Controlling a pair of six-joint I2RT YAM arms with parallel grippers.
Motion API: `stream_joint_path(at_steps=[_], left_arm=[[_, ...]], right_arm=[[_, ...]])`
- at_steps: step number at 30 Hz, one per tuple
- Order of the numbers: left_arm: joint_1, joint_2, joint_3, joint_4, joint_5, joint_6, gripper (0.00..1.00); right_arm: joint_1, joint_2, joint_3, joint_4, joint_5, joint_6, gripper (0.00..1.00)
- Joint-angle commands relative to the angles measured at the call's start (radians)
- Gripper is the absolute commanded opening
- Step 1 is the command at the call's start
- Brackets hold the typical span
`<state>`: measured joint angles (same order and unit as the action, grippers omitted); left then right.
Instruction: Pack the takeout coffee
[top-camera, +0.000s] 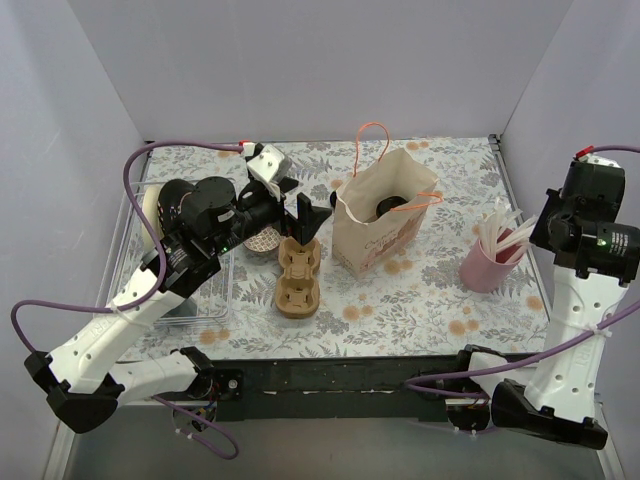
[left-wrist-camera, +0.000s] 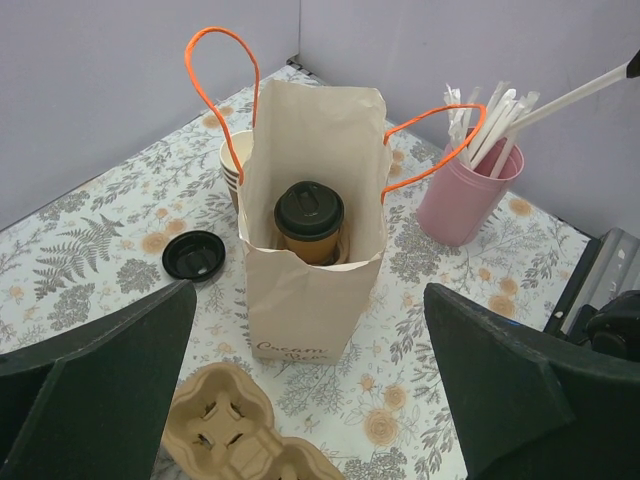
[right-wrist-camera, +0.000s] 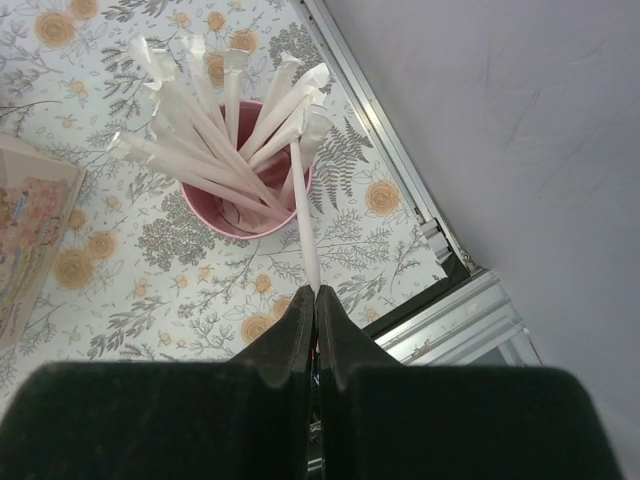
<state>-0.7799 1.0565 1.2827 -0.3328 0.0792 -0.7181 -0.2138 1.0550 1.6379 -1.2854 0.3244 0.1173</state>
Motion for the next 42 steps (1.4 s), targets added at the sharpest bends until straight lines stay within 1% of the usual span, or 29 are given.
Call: stream_joint_path(at_steps=[1,6,9,17,21,27,30,31,33,34,36,37,39,40,42], left_arm=[[0.004,-0.023,0.006,0.000,0.008,0.006,0.98],[0.004,-0.023,0.013,0.000,0.019,0.005,0.98],[0.005,-0.023,0.018,-0.002,0.027,-0.004,0.98],[0.004,-0.029,0.004,0.011,0.036,-0.018,0.98],[0.004,-0.027,0.004,0.021,0.037,-0.020,0.98],[0.004,-0.046,-0.013,0.032,0.031,-0.024,0.98],[0.004,-0.050,-0.005,0.032,0.022,-0.017,0.98],[0.004,-0.049,-0.002,0.034,0.016,-0.014,0.98],[0.005,-0.050,0.000,0.034,0.011,-0.006,0.98],[0.005,-0.052,0.000,0.031,0.008,-0.004,0.98],[0.004,-0.053,0.004,0.025,0.008,-0.001,0.98],[0.004,-0.053,0.006,0.021,0.008,0.000,0.98],[0.004,-0.055,0.009,0.021,0.010,0.002,0.98],[0.004,-0.053,0.009,0.018,0.010,0.005,0.98],[0.005,-0.049,0.023,0.014,0.005,0.009,0.98]], right_arm=[[-0.004,-0.039,0.039,-0.017,-0.057,-0.018,0.04],[-0.002,-0.078,0.013,-0.017,-0.051,0.010,0.04],[-0.002,-0.092,0.026,-0.015,-0.028,0.013,0.04],[-0.004,-0.125,0.115,-0.017,0.050,-0.019,0.03],[-0.002,-0.125,0.171,-0.017,0.061,-0.034,0.03],[-0.002,-0.130,0.232,0.032,0.021,-0.042,0.02],[-0.004,-0.142,0.231,0.112,-0.057,-0.054,0.02],[-0.004,-0.144,0.231,0.132,-0.129,-0.057,0.02],[-0.002,-0.139,0.234,0.197,-0.192,-0.042,0.01],[-0.002,-0.136,0.226,0.227,-0.262,-0.035,0.01],[-0.004,-0.113,0.226,0.265,-0.349,-0.010,0.01],[-0.002,-0.090,0.224,0.311,-0.434,0.019,0.01],[-0.002,-0.066,0.211,0.356,-0.531,0.044,0.01],[-0.002,-0.050,0.205,0.388,-0.620,0.068,0.01],[-0.002,-0.009,0.197,0.412,-0.697,0.085,0.01]])
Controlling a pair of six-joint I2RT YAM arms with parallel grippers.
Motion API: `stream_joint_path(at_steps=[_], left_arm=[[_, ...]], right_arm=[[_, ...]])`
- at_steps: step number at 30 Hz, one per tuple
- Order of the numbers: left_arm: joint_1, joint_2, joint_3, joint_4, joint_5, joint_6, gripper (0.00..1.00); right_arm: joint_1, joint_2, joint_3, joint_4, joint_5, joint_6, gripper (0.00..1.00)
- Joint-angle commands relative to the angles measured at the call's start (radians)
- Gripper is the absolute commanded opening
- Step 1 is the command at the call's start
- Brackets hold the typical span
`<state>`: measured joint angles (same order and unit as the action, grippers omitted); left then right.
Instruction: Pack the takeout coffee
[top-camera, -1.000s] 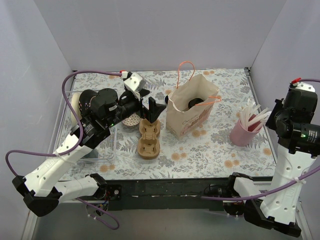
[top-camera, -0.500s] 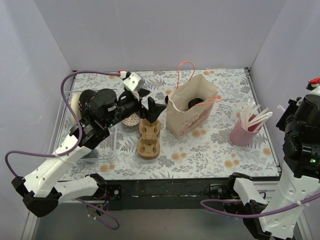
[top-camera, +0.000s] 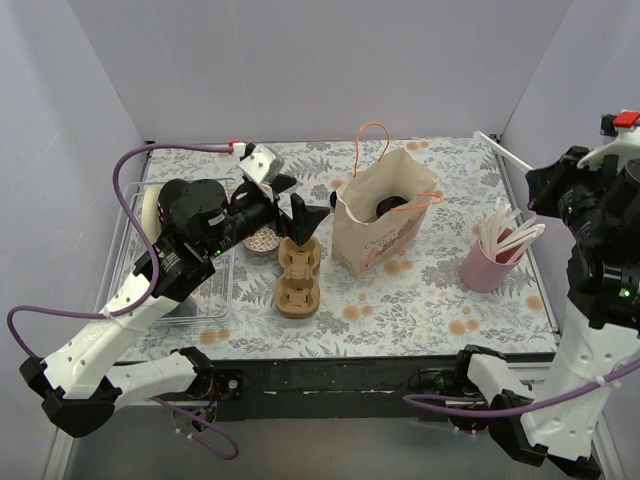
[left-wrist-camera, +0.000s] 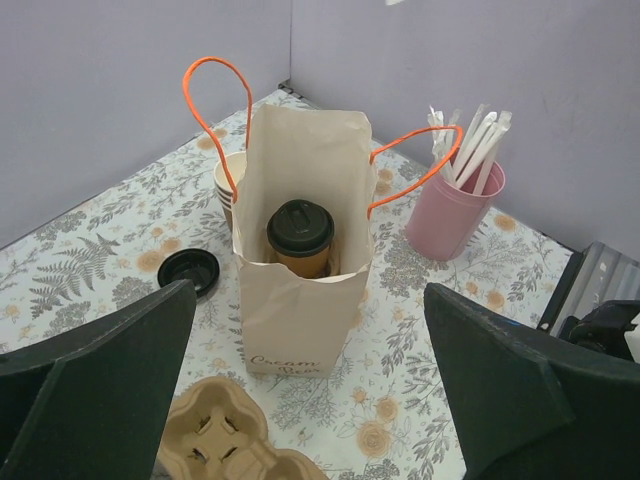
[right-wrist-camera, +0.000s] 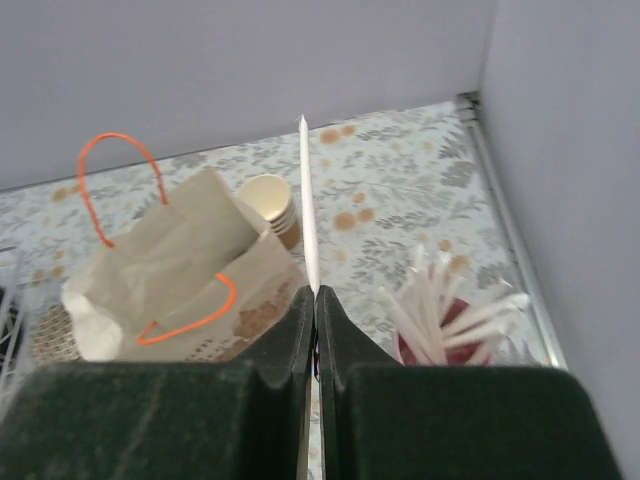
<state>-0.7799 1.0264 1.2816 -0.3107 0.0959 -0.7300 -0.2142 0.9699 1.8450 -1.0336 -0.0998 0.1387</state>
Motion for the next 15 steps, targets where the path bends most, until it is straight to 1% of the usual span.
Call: stream_joint_path(at_steps=[1,4,7,8,9,10,11,12,14,15], left_arm=[[0.005,-0.012,0.028,-0.011,-0.013,0.024,0.98],[0.004,-0.005,0.039,-0.019,-0.024,0.029,0.98],[0.005,0.009,0.050,-0.022,-0.025,0.032,0.98],[0.004,0.014,0.056,-0.024,-0.028,0.032,0.98],[0.004,0.026,0.061,-0.028,-0.033,0.032,0.98],[0.004,0.032,0.077,-0.033,-0.039,0.030,0.98],[0.004,0.038,0.085,-0.036,-0.039,0.021,0.98],[0.004,0.041,0.093,-0.036,-0.041,0.015,0.98],[0.004,0.052,0.105,-0.036,-0.039,0.001,0.98],[0.004,0.057,0.107,-0.036,-0.036,-0.006,0.98]], right_arm=[[-0.002,0.101,-0.012,0.176,-0.335,0.068,0.01],[0.001,0.157,0.006,0.172,-0.418,0.061,0.01],[0.035,0.220,0.052,0.119,-0.437,0.029,0.01],[0.082,0.236,0.068,0.087,-0.423,0.007,0.01],[0.119,0.251,0.107,0.067,-0.398,-0.002,0.01],[0.163,0.286,0.140,0.044,-0.306,-0.014,0.01],[0.261,0.305,0.169,0.012,-0.261,-0.025,0.01],[0.301,0.323,0.227,-0.046,-0.227,-0.052,0.01],[0.390,0.368,0.267,-0.106,-0.141,-0.063,0.01],[0.410,0.372,0.278,-0.140,-0.108,-0.073,0.01]])
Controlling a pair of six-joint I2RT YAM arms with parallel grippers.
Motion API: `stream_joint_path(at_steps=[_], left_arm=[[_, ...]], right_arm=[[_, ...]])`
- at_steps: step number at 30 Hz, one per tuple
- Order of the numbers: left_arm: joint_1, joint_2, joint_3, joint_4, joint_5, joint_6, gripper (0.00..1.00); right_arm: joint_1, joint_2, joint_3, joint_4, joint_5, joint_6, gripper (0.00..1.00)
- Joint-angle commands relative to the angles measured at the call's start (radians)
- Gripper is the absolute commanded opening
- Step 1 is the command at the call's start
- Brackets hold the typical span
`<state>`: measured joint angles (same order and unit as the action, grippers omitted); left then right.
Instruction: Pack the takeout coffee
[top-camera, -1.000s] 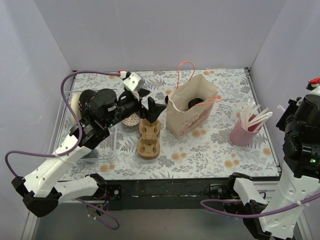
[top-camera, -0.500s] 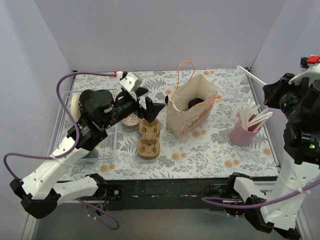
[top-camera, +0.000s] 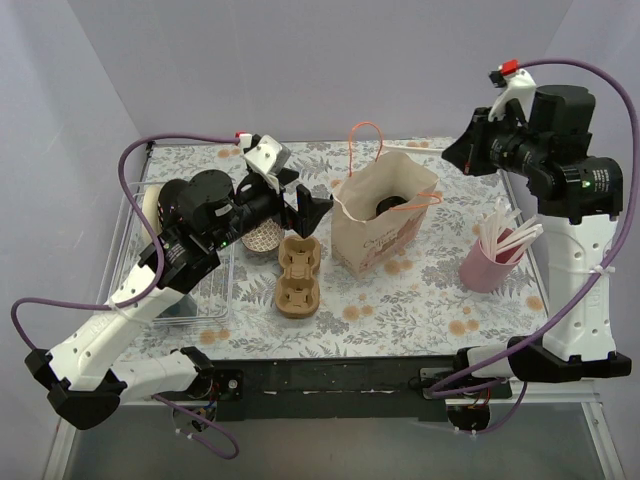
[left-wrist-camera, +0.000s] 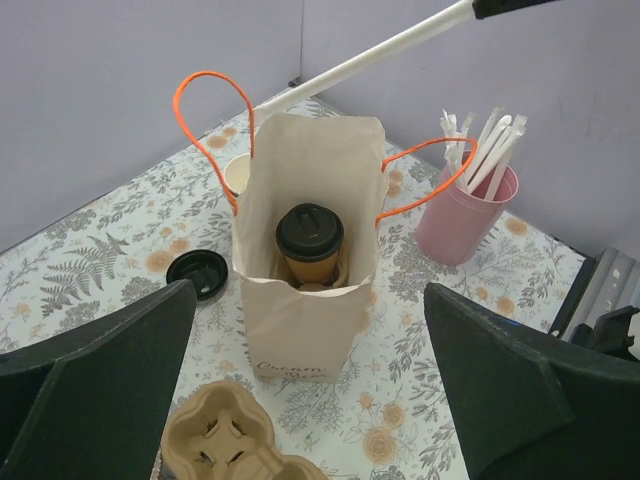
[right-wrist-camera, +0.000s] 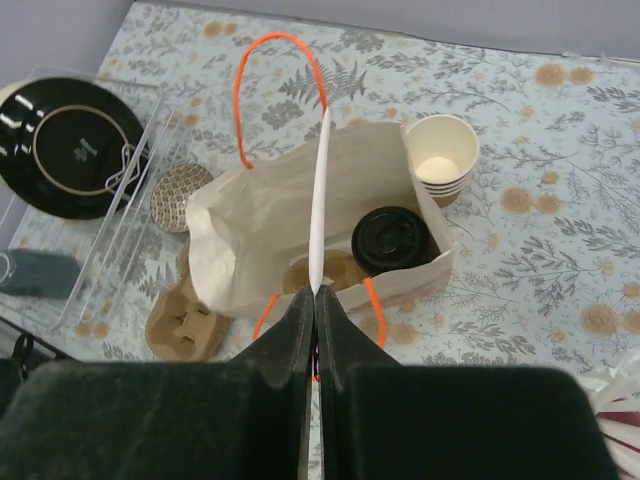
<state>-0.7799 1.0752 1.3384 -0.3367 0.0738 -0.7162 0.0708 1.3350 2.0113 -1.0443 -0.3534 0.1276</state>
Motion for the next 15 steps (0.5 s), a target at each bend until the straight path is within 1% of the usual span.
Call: stream_joint_path(at_steps=[1,4,9,15], left_arm=[[0.004,0.012,0.053,-0.012,-0.016,-0.023,0.98],[0.004,0.014,0.062,-0.012,-0.020,-0.032,0.98],[0.004,0.019,0.065,-0.013,-0.034,-0.029,0.98],[0.004,0.026,0.062,-0.013,-0.037,-0.034,0.98]], right_arm=[[0.141,-0.005,0.104,-0.131,0.190,-0.068,0.01],[0.156,-0.061,0.035,-0.103,0.217,-0.086,0.01],[0.156,-0.088,0.018,-0.125,0.232,-0.117,0.01],[0.168,-0.089,-0.017,-0.131,0.136,-0.125,0.01]])
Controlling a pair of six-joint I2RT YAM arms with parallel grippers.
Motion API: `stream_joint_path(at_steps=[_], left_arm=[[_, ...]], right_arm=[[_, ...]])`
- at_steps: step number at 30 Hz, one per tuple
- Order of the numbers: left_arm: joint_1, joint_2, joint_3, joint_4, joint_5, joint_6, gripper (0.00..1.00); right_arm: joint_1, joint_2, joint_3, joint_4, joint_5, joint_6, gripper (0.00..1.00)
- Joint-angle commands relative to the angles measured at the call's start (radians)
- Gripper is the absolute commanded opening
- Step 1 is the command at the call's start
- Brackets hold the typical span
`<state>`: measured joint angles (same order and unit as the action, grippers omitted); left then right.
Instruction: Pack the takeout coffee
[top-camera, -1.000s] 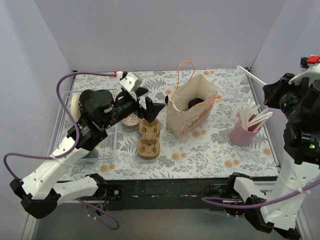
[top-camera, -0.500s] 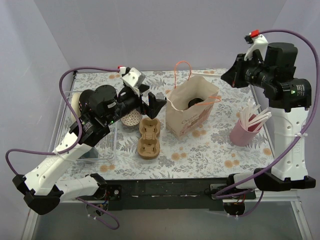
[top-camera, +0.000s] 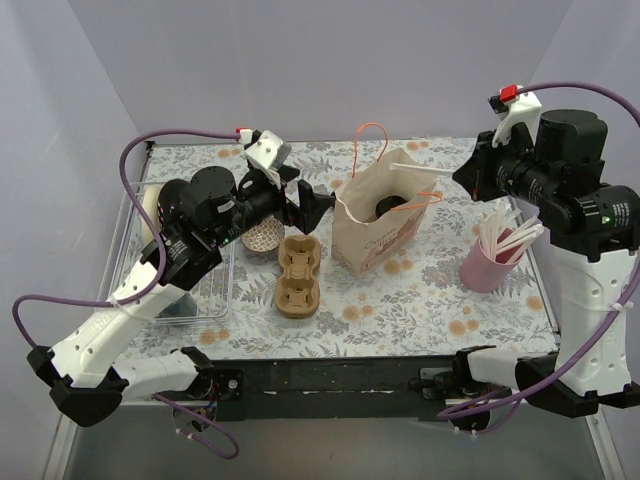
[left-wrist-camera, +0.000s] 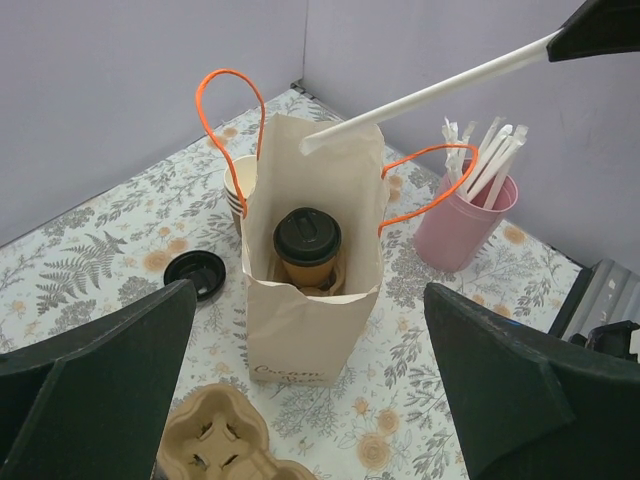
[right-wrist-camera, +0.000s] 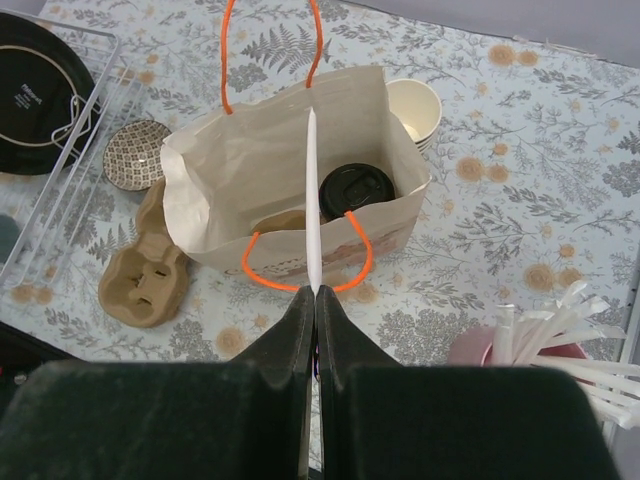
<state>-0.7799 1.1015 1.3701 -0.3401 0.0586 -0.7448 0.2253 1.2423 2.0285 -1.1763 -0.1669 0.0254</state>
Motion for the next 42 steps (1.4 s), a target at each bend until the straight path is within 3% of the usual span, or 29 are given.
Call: stream_joint_path(at_steps=[1,9,12,20,32,33,35,36,42], left_arm=[[0.004,0.000,0.030,-0.010,-0.023,-0.005,0.98],[0.004,-0.015,0.034,-0.022,-0.011,-0.008,0.98],[0.004,-0.023,0.030,-0.023,-0.014,-0.001,0.98],[0.004,-0.054,-0.005,-0.022,-0.025,0.007,0.98],[0.005,-0.052,-0.008,-0.010,-0.013,0.016,0.98],[0.004,-0.052,-0.009,-0.004,-0.011,0.016,0.98],[0.004,-0.054,-0.016,0.019,-0.002,0.016,0.98],[0.005,-0.055,-0.019,0.024,0.004,0.016,0.98],[0.004,-0.057,-0.005,0.049,0.041,-0.042,0.98]], right_arm=[[0.023,0.009,-0.040,-0.003,-0.054,-0.022,0.01],[0.190,0.058,-0.044,-0.014,0.092,0.047,0.01],[0.285,0.139,0.001,-0.043,0.212,0.079,0.01],[0.434,0.244,0.038,-0.054,0.336,0.169,0.12],[0.445,0.183,-0.005,0.061,0.247,0.280,0.52],[0.447,0.166,-0.029,0.094,0.245,0.298,0.64],[0.447,0.108,-0.056,0.131,0.254,0.333,0.75],[0.447,0.085,-0.088,0.179,0.242,0.353,0.98],[0.447,-0.118,-0.243,0.337,0.259,0.476,0.99]])
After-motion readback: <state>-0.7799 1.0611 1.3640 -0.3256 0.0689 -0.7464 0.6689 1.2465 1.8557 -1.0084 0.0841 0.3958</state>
